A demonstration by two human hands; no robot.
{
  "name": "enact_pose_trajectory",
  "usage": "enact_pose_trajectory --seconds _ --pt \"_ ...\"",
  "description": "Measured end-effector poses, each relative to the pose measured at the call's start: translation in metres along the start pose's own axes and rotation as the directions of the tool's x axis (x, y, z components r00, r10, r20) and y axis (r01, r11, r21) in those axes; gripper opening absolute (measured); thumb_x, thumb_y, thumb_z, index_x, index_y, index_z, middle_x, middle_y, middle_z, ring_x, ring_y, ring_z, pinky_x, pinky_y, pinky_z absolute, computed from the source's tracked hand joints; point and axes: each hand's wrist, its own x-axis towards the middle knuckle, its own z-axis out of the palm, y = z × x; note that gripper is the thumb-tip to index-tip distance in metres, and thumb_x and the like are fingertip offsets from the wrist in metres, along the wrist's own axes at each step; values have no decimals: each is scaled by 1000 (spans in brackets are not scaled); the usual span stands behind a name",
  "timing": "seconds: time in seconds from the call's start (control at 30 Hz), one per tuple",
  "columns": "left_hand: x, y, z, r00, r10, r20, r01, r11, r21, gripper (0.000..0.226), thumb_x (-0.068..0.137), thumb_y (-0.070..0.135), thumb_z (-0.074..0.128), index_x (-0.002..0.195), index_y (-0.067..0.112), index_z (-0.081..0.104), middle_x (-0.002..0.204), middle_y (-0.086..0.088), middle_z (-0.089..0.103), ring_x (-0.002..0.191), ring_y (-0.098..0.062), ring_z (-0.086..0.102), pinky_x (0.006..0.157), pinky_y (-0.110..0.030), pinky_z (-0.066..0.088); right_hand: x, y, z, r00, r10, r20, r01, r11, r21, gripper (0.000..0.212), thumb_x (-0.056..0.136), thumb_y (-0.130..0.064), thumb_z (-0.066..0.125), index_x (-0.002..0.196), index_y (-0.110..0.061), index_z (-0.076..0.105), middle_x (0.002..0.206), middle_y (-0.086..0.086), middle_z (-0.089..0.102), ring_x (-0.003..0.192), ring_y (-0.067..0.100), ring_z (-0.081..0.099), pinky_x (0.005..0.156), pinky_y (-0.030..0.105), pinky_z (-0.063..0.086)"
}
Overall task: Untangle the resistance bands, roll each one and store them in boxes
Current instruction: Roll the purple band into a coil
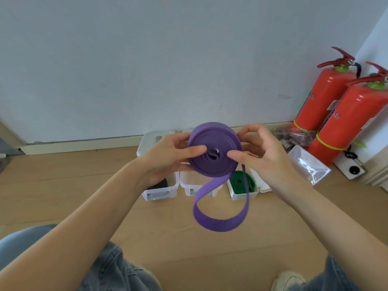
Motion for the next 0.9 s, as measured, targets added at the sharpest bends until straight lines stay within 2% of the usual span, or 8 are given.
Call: enact_pose_trajectory --seconds 0.1,0.2,0.33,0.43,0.57,0.7,0.77,0.9 --pt "1 -4 2 999 -51 7 51 999 -12 44 66 26 71 110 19 64 106 -3 71 96 -20 68 75 -29 57 1 -1 -1 999 -17 -28 14 995 -101 33 63 -25 78 88 -25 57 88 -4 71 80 11 68 75 23 55" --pt "-1 -1 1 998 -35 44 26 981 192 44 70 23 75 111 27 62 111 6 68 94 -11 68 71 -17 53 1 -4 -8 996 -54 68 71 958 -278 33 65 -12 82 85 -27 60 89 -5 72 83 8 68 81 26 54" --pt "0 -7 11 992 -49 119 -6 908 418 43 76 14 75 113 32 61 111 12 67 91 -11 69 75 -17 54 -6 -1 -3 962 -60 265 196 828 -526 42 66 -6 79 82 -38 56 84 -24 65 83 -8 59 72 10 45" --pt "2 -10 15 996 -17 92 -22 915 404 36 77 10 74 106 27 63 100 7 72 83 -9 70 67 -15 53 -7 4 -3 974 -45 222 143 881 -451 42 66 -6 80 86 -35 57 88 -20 65 85 -9 60 74 6 44" --pt "1 -5 10 998 -11 70 -11 954 300 24 80 13 71 101 19 65 93 2 74 80 -10 70 63 -17 53 -1 8 -7 991 71 117 -43 973 -229 45 61 -23 85 95 -23 55 94 3 66 81 15 65 74 25 54" --pt "-1 2 3 999 11 46 -16 995 98 37 71 23 70 107 17 64 100 -1 73 89 -15 69 71 -26 56 1 13 -7 983 175 62 -179 982 63 55 51 -36 81 99 -18 59 102 4 69 93 24 66 80 39 54" --pt "-1 3 0 998 12 63 -21 989 144 36 75 21 70 110 20 62 104 3 71 94 -14 68 74 -23 55 3 13 -8 986 160 33 -162 986 46 57 47 -39 82 98 -20 63 101 2 71 94 23 67 79 36 54" --pt "0 -7 6 987 -78 143 18 924 382 35 80 21 71 113 24 60 107 9 69 87 -9 69 69 -14 52 -2 17 -6 980 110 168 -58 957 -286 39 60 -22 85 94 -27 68 88 -7 73 82 10 68 74 24 56"
